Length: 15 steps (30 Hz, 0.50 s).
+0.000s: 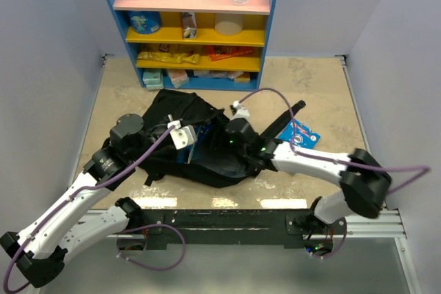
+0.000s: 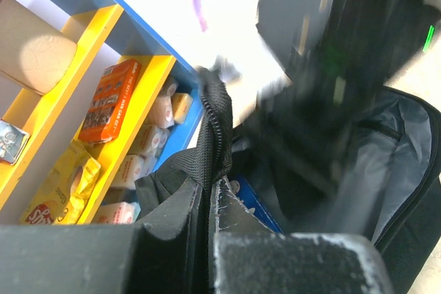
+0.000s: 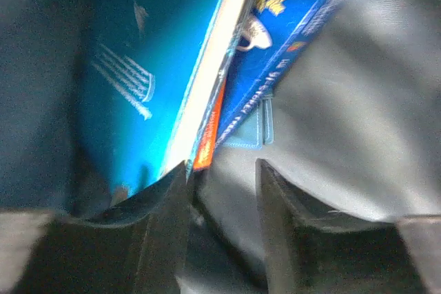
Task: Pack the student bag
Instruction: Place the book in the student bag.
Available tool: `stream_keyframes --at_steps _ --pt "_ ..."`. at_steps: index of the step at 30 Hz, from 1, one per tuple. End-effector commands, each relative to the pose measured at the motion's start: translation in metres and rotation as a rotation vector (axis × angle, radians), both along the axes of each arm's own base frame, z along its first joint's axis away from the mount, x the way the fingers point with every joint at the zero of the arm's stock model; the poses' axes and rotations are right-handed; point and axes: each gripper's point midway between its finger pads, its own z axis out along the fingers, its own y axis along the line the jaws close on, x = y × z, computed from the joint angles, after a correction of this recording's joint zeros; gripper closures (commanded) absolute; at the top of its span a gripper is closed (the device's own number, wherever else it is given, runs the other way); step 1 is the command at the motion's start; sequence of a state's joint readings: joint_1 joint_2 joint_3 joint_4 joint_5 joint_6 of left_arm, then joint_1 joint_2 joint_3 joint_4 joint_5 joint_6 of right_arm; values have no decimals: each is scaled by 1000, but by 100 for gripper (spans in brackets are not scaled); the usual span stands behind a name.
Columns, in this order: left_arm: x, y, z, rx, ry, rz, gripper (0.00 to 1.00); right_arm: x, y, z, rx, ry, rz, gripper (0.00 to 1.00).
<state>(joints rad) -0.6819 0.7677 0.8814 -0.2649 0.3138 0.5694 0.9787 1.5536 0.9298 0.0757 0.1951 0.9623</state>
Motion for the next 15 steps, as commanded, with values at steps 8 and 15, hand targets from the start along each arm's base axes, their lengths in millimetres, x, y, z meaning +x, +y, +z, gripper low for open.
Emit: stream_keyframes --at_steps 8,15 --pt "-8 -3 72 -140 -211 -45 100 23 -222 25 -60 51 -509 8" --pt "-8 -5 71 -143 -212 -51 100 3 -322 -37 -242 306 -713 1"
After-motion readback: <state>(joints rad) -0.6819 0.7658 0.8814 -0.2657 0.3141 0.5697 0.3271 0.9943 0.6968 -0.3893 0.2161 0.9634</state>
